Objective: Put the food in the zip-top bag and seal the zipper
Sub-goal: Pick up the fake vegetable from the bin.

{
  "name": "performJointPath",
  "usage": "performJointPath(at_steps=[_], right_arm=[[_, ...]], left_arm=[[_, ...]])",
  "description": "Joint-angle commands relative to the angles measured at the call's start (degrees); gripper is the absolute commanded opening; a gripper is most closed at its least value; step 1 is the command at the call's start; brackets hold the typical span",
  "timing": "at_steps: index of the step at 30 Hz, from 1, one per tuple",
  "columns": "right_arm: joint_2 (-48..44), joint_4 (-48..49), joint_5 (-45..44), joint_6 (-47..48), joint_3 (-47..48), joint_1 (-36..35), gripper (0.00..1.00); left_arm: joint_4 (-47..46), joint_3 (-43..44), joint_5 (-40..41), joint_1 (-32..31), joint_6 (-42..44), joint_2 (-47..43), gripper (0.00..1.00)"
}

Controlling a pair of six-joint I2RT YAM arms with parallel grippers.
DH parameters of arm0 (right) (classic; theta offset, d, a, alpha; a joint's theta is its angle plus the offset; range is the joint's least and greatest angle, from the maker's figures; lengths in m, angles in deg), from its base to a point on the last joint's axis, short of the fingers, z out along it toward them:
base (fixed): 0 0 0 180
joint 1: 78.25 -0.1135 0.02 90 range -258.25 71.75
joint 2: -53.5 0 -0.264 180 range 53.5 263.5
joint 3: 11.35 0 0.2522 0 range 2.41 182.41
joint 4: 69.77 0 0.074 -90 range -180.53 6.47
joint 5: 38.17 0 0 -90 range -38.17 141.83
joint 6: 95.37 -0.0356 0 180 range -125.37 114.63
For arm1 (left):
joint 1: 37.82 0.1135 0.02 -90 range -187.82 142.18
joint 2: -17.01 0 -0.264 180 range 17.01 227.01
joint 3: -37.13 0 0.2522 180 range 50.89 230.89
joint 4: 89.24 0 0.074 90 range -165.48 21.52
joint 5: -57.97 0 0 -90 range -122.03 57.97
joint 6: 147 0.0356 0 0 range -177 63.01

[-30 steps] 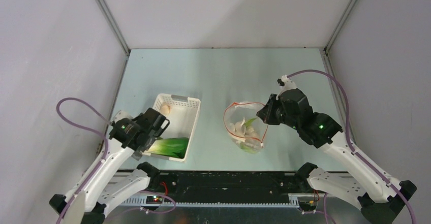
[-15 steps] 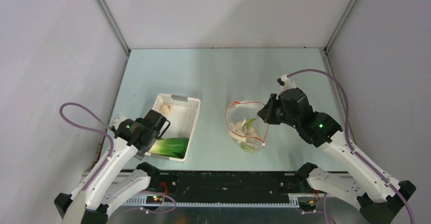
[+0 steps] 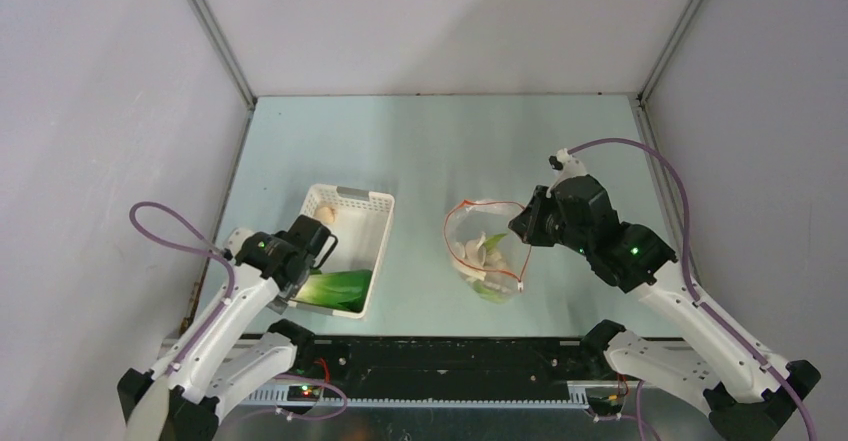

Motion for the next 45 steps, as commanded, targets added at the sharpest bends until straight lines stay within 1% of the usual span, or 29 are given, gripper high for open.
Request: performJointPath(at_steps=[1,3,4,5,6,7,10,11,12,13,16,18,19,20,23,27,31,34,40,45], right_arm=[[-0.9,-0.4,-0.8,0.9,0.1,0.3,0.0],[-0.9,-0.4,-0.8,0.9,0.1,0.4,0.0],[-0.9,-0.5,-0.9,0.9,0.1,0.4,0.0],[-0.9,-0.4,-0.9,0.9,0.1,0.5,0.0],[-0.9,-0.4,-1.0,0.9,0.1,0.5,0.0],[-0.9,-0.4,-1.0,0.9,0.1,0.5,0.0],[-0.8,-0.3,-1.2,1.0,0.1,0.5,0.0],[-0.8,-0.3,-1.3,1.1,0.0,0.6,0.0],[-0.7,-0.2,-1.4,1.0,0.0,0.6,0.0],[-0.6,-0.3,-1.4,1.0,0.1,0.6,0.0],[-0.6,0.0,-1.2,1.1,0.1,0.6,0.0],[-0.7,0.2,-1.3,1.1,0.1,0.7,0.0],[-0.6,0.3,-1.2,1.1,0.1,0.7,0.0],[-0.6,0.4,-1.2,1.1,0.1,0.7,0.0],[-0.6,0.6,-1.2,1.1,0.1,0.8,0.0],[-0.5,0.8,-0.9,1.2,0.1,0.8,0.0],[-0.5,0.9,-1.1,1.2,0.1,0.8,0.0],[-0.5,1.1,-1.2,1.3,0.1,1.0,0.0],[-0.1,1.6,-1.3,1.5,0.1,1.3,0.0],[0.5,3.2,-1.0,2.2,0.1,1.9,0.0]], left_arm=[[-3.3,-0.5,2.3,1.7,0.2,0.5,0.73],[-3.5,-0.4,2.3,1.8,0.6,0.7,0.64],[-3.6,-0.3,2.2,1.9,1.0,0.8,0.62],[-3.8,-0.3,2.2,1.9,1.1,0.9,0.56],[-3.9,-0.4,2.3,1.8,1.5,0.9,0.53],[-4.5,-0.4,2.4,1.8,1.9,0.9,0.47],[-5.7,-0.7,2.5,2.0,3.9,1.0,0.37],[-6.2,-0.7,2.3,2.0,4.3,1.1,0.32],[-6.3,-0.6,2.1,1.9,4.7,1.3,0.29],[-6.4,-0.5,1.9,2.0,5.0,1.3,0.24],[-5.4,0.6,1.9,2.0,5.5,0.9,0.16],[-4.2,1.8,2.2,2.0,5.5,0.2,0.04],[-3.8,2.7,2.5,2.0,5.7,-0.2,0.02],[-3.2,3.2,2.7,1.9,5.7,-1.0,0.0],[-3.4,5.1,3.3,2.0,8.0,-3.2,0.0],[-6.1,6.5,2.6,2.0,11.8,-7.1,0.0],[-9.6,8.5,1.5,2.0,14.9,-8.2,0.0],[-11.3,10.6,3.3,2.0,18.0,-8.2,0.0],[-18.5,15.9,7.4,1.9,27.3,-9.7,0.0],[-25.3,16.7,8.1,2.0,32.3,-12.5,0.0]])
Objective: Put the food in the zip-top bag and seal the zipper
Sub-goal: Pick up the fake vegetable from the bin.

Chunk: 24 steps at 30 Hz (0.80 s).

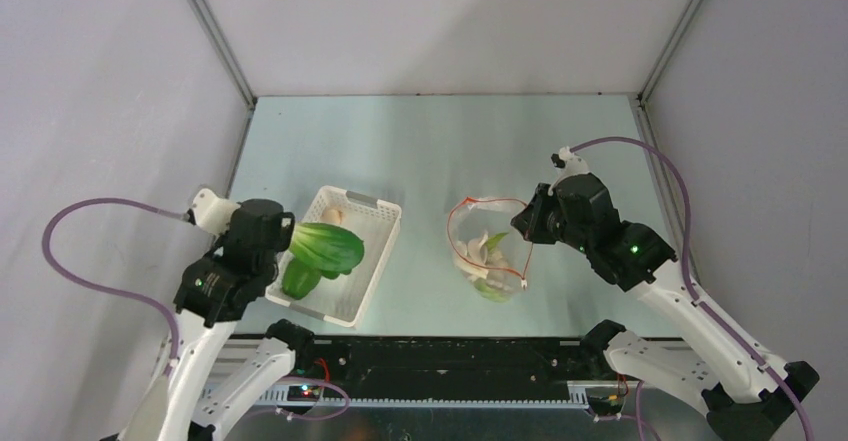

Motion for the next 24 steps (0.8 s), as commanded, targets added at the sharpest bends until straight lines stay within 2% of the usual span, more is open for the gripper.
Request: performJointPath(at_steps=[1,6,8,12,18,22,24], right_arm=[[0.6,3.5,-0.1,1.6,0.2,0.9,0.0],[1.8,5.5,1.8,2.3,0.2,1.8,0.0],[2.1,6.1,2.4,2.4,0.2,1.9,0.0],[2.5,6.4,2.8,2.3,0.2,1.9,0.0],[2.0,6.9,2.9,2.6,0.2,2.0,0.0],[2.1,5.1,3.6,1.7,1.8,2.0,0.0],[3.0,3.3,3.7,0.8,3.0,2.0,0.0]], left_arm=[[-9.0,2.3,3.4,0.4,7.5,-2.8,0.0],[-14.7,2.8,0.1,0.3,12.5,-5.5,0.0],[-19.4,2.7,-5.1,0.3,16.2,-7.0,0.0],[-30.6,3.6,-23.6,0.4,22.3,-7.2,0.0],[-48.4,3.7,-51.0,0.3,22.0,-3.8,0.0],[-57.3,4.8,-60.4,-0.5,19.5,0.5,0.0],[-59.1,6.4,-60.7,-3.1,20.6,2.7,0.0]])
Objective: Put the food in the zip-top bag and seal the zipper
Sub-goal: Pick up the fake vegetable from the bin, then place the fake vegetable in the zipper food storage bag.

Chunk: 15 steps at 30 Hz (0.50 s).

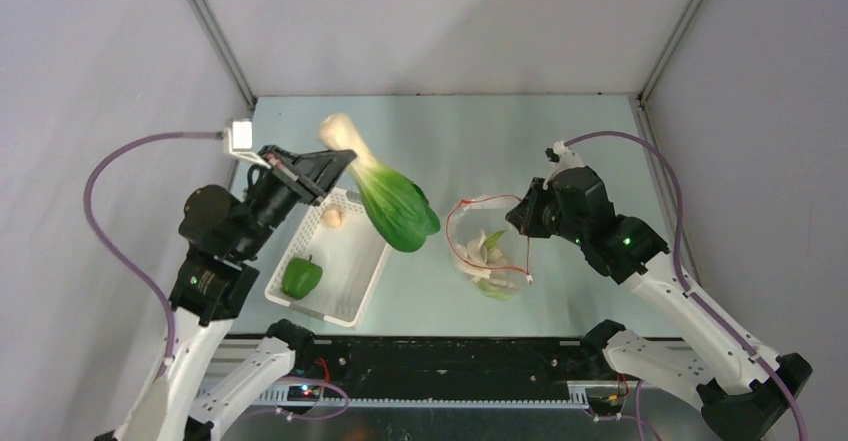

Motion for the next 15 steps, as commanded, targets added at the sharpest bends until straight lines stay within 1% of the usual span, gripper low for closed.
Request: performJointPath(at_steps=[1,5,8,9,12,15], right_arm=[[1.0,-1.1,0.7,-1.0,3.2,0.3,0.0],[1.7,-1.7,1.2,-2.9,3.6,0.3,0.0],[1.2,-1.2,1.3,-3.8,3.6,0.3,0.0],[1.1,-1.2,1.3,-4.0,3.6,0.3,0.0],[0.9,-1.1,1.2,-4.7,3.5,0.3,0.0],[0.8,-1.2,1.1,-5.2,3.5,0.3,0.0]], left_arm=[[-12.9,4.6,-11.3,-5.5,2.4,4.7,0.0],[-12.9,8.4,-6.9,-14.4,8.2,9.6,0.0],[-12.7,9.8,-3.1,-18.4,10.9,11.9,0.0],[-12.9,10.1,-3.2,-19.7,11.4,13.1,0.0],[-14.8,10.1,-5.0,-21.1,9.7,16.0,0.0],[-16.2,10.2,-6.0,-22.3,6.0,20.0,0.0]])
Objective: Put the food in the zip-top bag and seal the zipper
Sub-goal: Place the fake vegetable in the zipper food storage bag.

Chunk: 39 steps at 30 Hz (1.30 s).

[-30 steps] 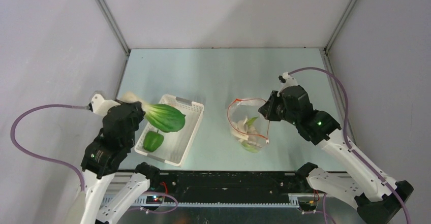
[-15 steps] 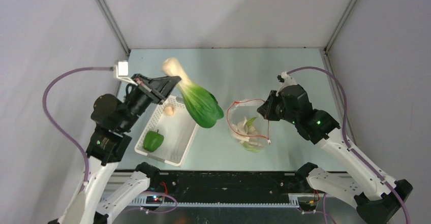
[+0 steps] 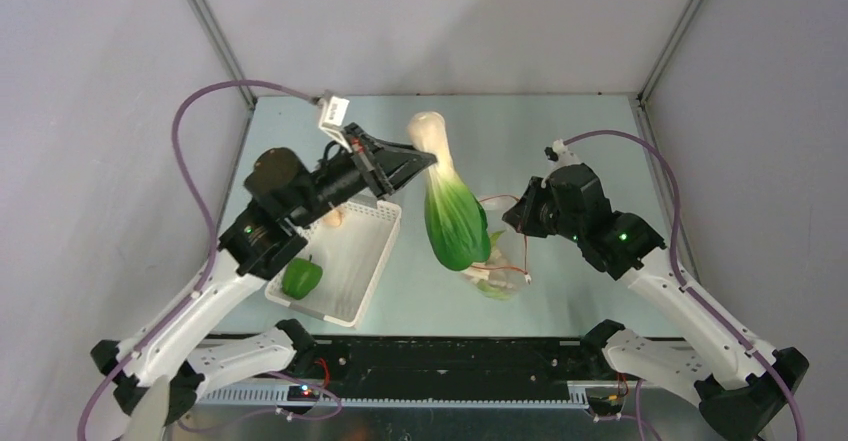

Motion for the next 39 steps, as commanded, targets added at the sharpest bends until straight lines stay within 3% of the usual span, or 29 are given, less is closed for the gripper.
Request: performJointPath(at_steps=[1,7,16,19,27,39], right_arm=[[-1.0,0.0,0.0,-1.5,2.5,0.2,0.0],[-1.5,0.4,0.0,-2.1,2.5,0.1,0.0],[-2.7,1.3,0.3,-4.2,2.4,0.2,0.0],[-3.1,2.0,0.3,-5.7,2.4,0.2,0.0],[-3.4,2.4,0.5,-12.7,2.4,0.1,0.0],[-4.2,4.3,13.6,-26.2,2.5,2.4,0.0]], left_arm=[[-4.6,2.5,0.6,-2.5,-2.6,4.4,0.0],[-2.2,2.2,25.3,-11.0,1.6,7.7,0.0],[-4.7,-1.2,42.7,-19.4,10.2,10.6,0.0],[-9.6,-3.6,51.5,-24.1,14.3,11.6,0.0],[-14.2,-5.6,56.6,-29.9,17.0,14.8,0.0],[-32.5,-16.4,60.6,-32.6,17.6,9.3,0.0]])
